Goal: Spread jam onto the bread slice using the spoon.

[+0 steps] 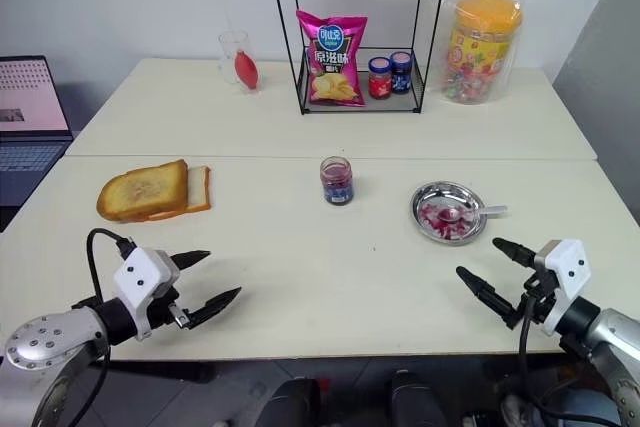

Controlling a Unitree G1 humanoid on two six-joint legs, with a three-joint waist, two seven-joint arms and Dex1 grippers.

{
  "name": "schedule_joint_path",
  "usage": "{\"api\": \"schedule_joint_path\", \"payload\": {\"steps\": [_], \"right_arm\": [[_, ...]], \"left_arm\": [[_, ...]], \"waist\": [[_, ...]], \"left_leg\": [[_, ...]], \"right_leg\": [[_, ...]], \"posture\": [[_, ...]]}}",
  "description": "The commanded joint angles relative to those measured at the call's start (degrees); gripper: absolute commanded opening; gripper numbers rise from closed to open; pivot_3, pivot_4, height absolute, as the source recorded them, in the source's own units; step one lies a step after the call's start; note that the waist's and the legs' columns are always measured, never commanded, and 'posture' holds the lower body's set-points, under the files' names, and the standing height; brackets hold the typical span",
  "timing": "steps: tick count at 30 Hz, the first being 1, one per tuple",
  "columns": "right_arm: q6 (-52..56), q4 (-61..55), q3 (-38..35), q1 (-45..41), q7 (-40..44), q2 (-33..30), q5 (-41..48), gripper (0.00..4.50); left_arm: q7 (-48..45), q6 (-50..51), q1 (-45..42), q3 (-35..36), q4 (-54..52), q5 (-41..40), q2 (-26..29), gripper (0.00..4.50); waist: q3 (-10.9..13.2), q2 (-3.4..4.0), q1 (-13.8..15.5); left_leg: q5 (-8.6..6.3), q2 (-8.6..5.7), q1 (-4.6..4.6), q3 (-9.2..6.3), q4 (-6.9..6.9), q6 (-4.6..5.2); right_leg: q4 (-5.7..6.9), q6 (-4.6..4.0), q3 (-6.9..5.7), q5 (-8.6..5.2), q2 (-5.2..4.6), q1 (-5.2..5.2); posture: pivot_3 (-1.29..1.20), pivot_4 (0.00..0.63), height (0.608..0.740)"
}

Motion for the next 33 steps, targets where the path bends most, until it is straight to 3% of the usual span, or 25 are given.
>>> {"api": "schedule_joint_path", "payload": {"steps": [1, 10, 21, 27, 33], "right_arm": [[0.1, -2.8, 0.0, 0.0, -0.8, -0.3, 0.0, 4.46], [0.1, -3.2, 0.7, 0.1, -1.5, -0.5, -0.3, 4.46], [0.7, -4.2, 2.3, -0.6, -2.5, -0.6, -0.6, 4.46], [2.6, -6.0, 6.1, -6.3, -4.9, 0.2, 0.2, 4.46], [8.0, -5.9, 12.8, -16.0, -8.9, 1.1, 0.0, 4.46]], "left_arm": [[0.8, -0.3, -1.3, 0.3, -1.8, -0.7, -0.5, 4.46], [2.0, 0.7, -2.0, 0.0, -1.9, -0.3, -0.9, 4.46], [0.7, -6.0, -3.0, 1.4, 1.0, -2.5, -4.4, 4.46], [10.1, -11.1, -7.3, 7.0, 5.4, 0.5, -8.6, 4.46], [24.0, -1.5, -15.6, 16.1, 12.7, -4.7, -13.3, 4.46]], "waist": [[0.0, 0.0, 0.0], [0.0, -0.01, 0.0], [0.0, -0.03, 0.0], [0.0, -0.04, 0.0], [-0.1, -0.17, 0.0]], "left_leg": [[0.0, 0.0, 0.0, 0.0, 0.0, 0.0], [0.0, 0.0, -0.01, 0.0, -0.01, 0.0], [0.0, -0.01, 0.0, 0.02, 0.01, 0.0], [0.0, 0.01, 0.01, 0.01, 0.02, 0.0], [0.0, -0.03, 0.0, -0.01, 0.13, 0.0]], "right_leg": [[0.0, 0.0, 0.0, 0.0, 0.0, 0.0], [0.0, 0.0, 0.0, 0.0, 0.0, 0.0], [0.02, 0.0, 0.01, 0.0, 0.0, 0.0], [0.04, 0.01, -0.01, 0.01, 0.01, 0.0], [0.03, 0.2, 0.0, 0.12, 0.03, 0.06]], "posture": [[0.0, 0.15, 0.74], [0.0, 0.15, 0.74], [0.0, 0.15, 0.74], [0.0, 0.15, 0.74], [0.0, 0.15, 0.74]]}}
